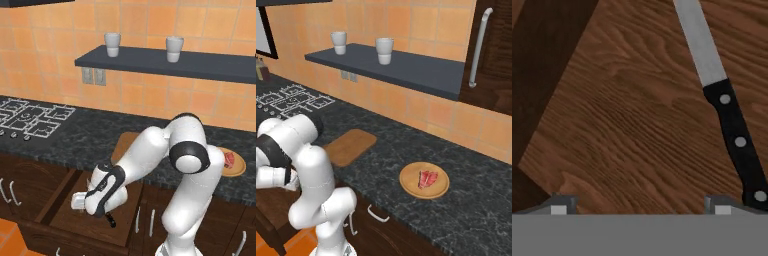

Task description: Pick up the knife from the drawer and place it on the cutting board. Then place the meat from the plate to the cutting board.

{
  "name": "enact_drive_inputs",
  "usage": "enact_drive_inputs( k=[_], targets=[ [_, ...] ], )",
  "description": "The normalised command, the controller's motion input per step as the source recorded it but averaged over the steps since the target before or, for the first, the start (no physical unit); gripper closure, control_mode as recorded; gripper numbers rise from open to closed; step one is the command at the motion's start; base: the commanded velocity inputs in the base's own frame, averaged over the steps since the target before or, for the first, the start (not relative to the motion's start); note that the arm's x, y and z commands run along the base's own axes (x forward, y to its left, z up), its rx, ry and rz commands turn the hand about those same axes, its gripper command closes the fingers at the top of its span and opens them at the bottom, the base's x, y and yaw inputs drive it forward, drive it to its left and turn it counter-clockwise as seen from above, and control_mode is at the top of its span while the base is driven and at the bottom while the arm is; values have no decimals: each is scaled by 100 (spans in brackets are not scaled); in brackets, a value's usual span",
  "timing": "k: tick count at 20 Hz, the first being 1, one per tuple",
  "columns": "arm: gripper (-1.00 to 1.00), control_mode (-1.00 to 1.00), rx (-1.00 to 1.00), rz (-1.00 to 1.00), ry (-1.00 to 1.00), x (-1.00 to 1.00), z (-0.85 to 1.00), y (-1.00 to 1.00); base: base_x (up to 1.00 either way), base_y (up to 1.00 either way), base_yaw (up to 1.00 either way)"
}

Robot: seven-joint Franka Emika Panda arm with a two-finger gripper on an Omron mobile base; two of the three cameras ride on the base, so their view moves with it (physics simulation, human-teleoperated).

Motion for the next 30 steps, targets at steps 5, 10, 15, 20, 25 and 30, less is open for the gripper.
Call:
enact_drive_inputs(
  k=[5, 10, 15, 20, 25, 30],
  targets=[
    [-100, -100, -4, 1, 2, 5, 4, -1, 0, 0, 0],
    [-100, -100, -16, 29, -9, -10, -1, -6, 0, 0, 0],
    [-100, -100, -10, 6, -2, -2, -2, -33, 0, 0, 0],
    [-100, -100, -3, 1, 0, 0, -12, -36, 0, 0, 0],
    [-100, -100, 0, 12, 0, 14, -28, -50, 0, 0, 0],
    [-100, -100, 0, 8, 0, 37, -38, -12, 0, 0, 0]
  ],
)
